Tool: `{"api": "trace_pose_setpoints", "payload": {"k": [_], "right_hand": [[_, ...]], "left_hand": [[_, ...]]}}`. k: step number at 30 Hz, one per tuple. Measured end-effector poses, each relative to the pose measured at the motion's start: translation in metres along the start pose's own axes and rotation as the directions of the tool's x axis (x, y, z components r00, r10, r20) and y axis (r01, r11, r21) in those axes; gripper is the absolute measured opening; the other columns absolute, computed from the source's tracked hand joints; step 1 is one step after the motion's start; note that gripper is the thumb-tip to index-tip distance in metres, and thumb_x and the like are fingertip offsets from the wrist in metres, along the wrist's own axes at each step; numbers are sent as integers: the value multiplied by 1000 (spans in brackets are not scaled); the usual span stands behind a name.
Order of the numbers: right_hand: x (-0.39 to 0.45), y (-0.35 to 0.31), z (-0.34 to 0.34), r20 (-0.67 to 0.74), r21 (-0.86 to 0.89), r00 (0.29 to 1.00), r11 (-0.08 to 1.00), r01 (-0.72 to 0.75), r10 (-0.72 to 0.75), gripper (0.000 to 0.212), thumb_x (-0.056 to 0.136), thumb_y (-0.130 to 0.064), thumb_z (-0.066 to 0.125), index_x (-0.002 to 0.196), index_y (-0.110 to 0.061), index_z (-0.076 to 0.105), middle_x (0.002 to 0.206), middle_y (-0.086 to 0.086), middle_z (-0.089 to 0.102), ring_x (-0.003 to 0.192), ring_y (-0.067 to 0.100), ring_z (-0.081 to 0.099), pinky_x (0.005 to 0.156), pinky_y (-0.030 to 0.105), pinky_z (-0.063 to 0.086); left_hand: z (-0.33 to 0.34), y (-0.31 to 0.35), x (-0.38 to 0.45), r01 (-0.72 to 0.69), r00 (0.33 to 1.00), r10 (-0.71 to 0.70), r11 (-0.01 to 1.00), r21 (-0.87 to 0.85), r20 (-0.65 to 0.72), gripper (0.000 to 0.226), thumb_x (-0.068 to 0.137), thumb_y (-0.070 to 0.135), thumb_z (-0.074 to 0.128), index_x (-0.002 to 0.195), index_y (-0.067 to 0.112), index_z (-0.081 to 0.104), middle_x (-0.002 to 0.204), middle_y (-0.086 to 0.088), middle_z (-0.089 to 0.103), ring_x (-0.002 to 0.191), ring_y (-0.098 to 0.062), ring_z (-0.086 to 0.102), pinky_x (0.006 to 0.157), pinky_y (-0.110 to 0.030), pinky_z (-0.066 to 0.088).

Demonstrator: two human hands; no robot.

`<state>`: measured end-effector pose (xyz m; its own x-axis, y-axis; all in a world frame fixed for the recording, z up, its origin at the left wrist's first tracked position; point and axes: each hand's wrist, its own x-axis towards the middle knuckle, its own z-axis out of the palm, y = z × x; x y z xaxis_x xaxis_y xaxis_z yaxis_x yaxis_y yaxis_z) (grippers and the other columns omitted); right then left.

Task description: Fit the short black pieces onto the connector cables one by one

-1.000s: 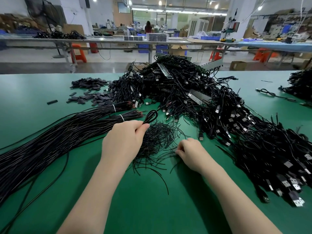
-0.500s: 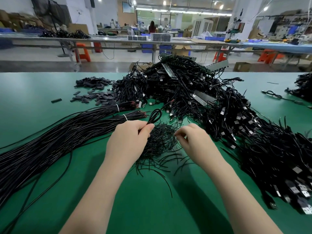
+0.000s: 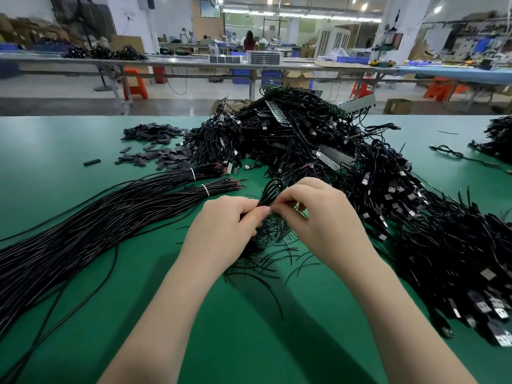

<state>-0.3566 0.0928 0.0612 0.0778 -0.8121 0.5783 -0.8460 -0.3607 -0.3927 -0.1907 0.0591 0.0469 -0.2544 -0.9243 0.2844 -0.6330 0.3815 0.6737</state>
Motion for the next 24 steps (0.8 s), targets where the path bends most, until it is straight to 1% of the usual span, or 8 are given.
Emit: {"api": "trace_pose_setpoints", "payload": {"k": [6, 9, 13, 15, 18, 20, 22, 24], "right_hand": [[0, -1, 6, 30, 86, 998, 995, -59, 57, 8, 89, -28, 67, 89, -24, 74, 84, -13, 62, 79, 4, 54, 76, 27, 47], [0, 1, 4, 42, 79, 996, 993, -82, 79, 8, 86, -33, 70, 85, -27, 74, 82, -14, 64, 79, 4, 53, 75, 30, 47], [1, -2, -1, 12, -73, 1000, 997, 25, -24, 14, 79, -33, 77, 76, -20, 73, 79, -7, 64, 81, 15, 56, 71, 36, 46], [3, 3, -7, 117, -17, 992, 999, 45, -43, 14, 78, -34, 77, 75, -21, 74, 77, -10, 66, 84, 15, 57, 77, 33, 45], [3, 25, -28, 451, 354, 891, 907, -230, 50, 14, 78, -38, 76, 73, -25, 75, 71, -9, 69, 68, 7, 58, 65, 21, 47], [-3, 39, -37, 599, 556, 801, 726, -405, -12, 11, 79, -30, 75, 72, -22, 74, 70, -3, 68, 65, 8, 57, 63, 20, 46], [-7, 45, -33, 619, 688, 784, 515, -511, -48, 15, 80, -19, 67, 66, -21, 71, 70, 1, 65, 64, 13, 54, 61, 24, 44], [-5, 42, -22, 553, 796, 832, 265, -544, 47, 19, 76, -11, 61, 62, -21, 67, 70, 3, 61, 62, 15, 51, 59, 28, 40]], "left_hand": [[-1, 6, -1, -35, 999, 34, 950, 309, 6, 42, 96, 50, 47, 70, 17, 55, 67, 3, 62, 67, -21, 61, 60, -40, 50], [1, 12, -2, -57, 998, 62, 874, 483, 5, 43, 100, 49, 41, 68, 19, 44, 64, 5, 50, 63, -21, 51, 47, -30, 31], [8, 17, -3, -158, 987, 93, 739, 655, 133, 36, 103, 48, 31, 92, 23, 55, 73, 6, 46, 71, -22, 49, 54, -30, 30], [4, 19, -3, -264, 959, 120, 703, 661, 256, 34, 103, 48, 31, 106, 27, 58, 83, 6, 53, 80, -21, 54, 62, -29, 35], [-4, 20, -7, -388, 891, 191, 793, 470, 412, 29, 100, 49, 39, 109, 33, 61, 102, 9, 65, 97, -16, 59, 81, -30, 45], [-6, 24, -13, -407, 834, 258, 884, 229, 487, 20, 97, 46, 48, 95, 33, 63, 89, 12, 64, 85, -8, 59, 78, -30, 49], [-4, 30, -17, -340, 786, 327, 937, -76, 524, 22, 97, 37, 54, 77, 32, 60, 70, 18, 59, 65, 0, 53, 64, -18, 45], [-4, 33, -16, -163, 822, 333, 915, -370, 462, 23, 97, 37, 53, 76, 31, 62, 67, 18, 58, 63, 0, 54, 65, -15, 44]]}}
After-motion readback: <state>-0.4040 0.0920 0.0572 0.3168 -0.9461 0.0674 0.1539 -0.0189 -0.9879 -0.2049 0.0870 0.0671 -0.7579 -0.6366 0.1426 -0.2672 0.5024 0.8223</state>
